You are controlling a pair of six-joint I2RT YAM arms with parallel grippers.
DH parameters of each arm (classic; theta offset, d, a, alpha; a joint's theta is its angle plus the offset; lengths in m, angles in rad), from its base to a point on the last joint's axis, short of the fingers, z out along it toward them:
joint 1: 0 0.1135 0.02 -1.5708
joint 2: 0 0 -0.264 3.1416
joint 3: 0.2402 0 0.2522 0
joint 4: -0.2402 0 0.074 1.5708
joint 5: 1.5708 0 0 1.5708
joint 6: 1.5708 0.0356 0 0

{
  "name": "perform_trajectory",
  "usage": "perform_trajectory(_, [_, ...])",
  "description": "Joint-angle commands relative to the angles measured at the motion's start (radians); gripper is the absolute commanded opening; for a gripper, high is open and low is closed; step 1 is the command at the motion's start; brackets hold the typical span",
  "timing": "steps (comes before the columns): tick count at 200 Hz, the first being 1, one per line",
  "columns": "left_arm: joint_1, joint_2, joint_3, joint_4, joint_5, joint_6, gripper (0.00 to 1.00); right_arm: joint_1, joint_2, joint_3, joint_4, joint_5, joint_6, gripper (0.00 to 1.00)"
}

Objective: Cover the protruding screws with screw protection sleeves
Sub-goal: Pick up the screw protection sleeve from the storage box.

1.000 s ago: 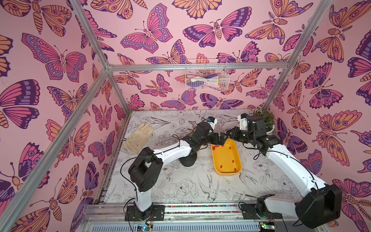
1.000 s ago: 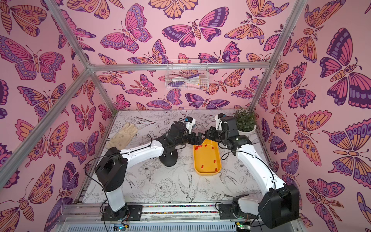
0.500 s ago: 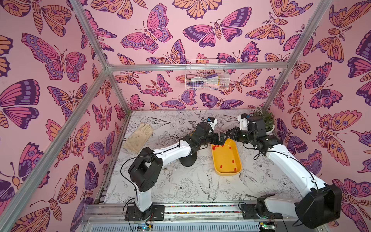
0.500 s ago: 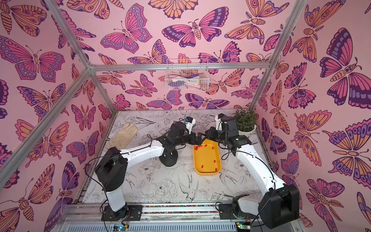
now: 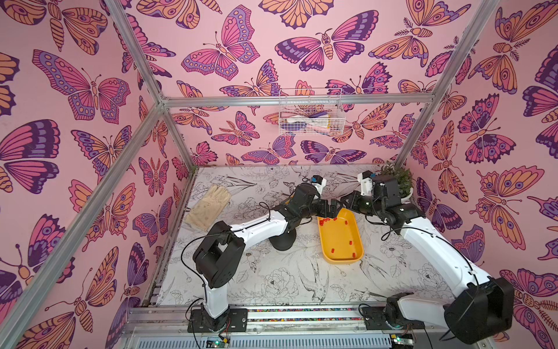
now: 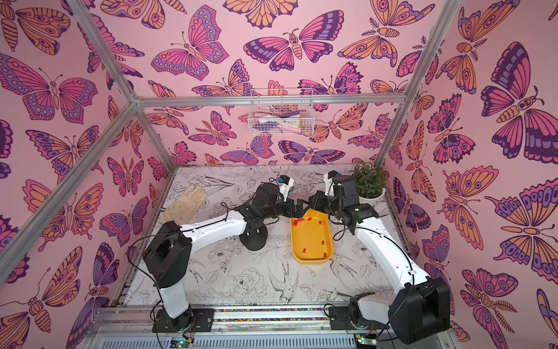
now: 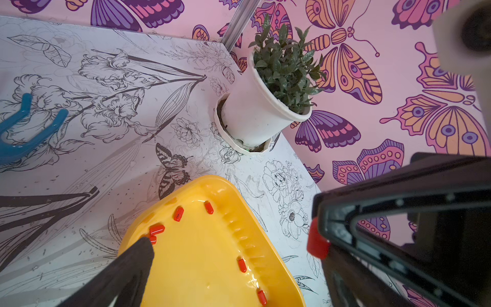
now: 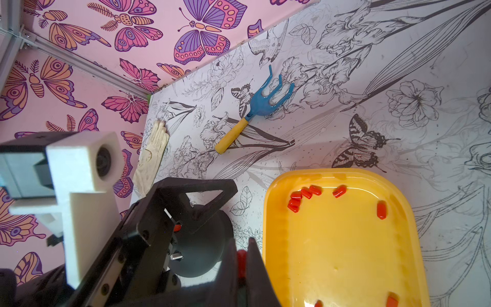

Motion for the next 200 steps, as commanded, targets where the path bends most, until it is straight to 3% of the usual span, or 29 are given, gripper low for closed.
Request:
perform_trajectory(1, [0.018, 0.014, -0.006, 0.038, -0.015, -0.012, 1.00, -0.006, -0.020, -0.008, -0.017, -0.015, 0.004, 0.10])
perform_trajectory(200, [0.020, 0.023, -0.002, 0.037, -0.012, -0.018, 1.00, -0.011, -0.027, -0.011, -0.017, -0.020, 0.005, 0.10])
